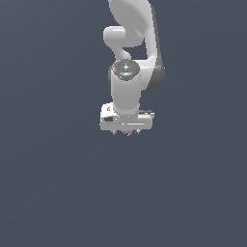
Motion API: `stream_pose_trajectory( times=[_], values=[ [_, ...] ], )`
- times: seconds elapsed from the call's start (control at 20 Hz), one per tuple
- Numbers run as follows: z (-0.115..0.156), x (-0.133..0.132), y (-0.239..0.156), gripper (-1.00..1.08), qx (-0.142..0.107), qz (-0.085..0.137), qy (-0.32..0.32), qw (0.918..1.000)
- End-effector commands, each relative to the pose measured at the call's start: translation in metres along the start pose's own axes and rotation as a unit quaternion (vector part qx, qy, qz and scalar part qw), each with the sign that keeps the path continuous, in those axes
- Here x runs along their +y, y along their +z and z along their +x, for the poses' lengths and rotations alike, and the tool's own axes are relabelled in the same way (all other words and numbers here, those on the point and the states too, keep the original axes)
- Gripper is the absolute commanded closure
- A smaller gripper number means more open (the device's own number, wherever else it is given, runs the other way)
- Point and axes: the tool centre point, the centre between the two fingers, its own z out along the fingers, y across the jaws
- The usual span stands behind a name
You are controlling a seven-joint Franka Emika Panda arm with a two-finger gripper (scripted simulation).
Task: Pick up the object and move it to a goal position.
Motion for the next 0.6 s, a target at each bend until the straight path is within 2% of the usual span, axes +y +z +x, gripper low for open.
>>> stream_pose_trajectory(
  times=[0.0, 0.15, 0.4, 0.55],
  values=[
    [0.0, 0.0, 0.0, -0.92, 0.0, 0.0, 0.0, 1.0],
    [0.001, 0.006, -0.001, -0.92, 0.001, 0.0, 0.004, 1.0],
    [0.004, 0.034, -0.004, -0.92, 0.008, -0.001, 0.025, 0.9997],
    [0.005, 0.041, -0.005, -0.92, 0.01, -0.002, 0.029, 0.9995]
  ],
)
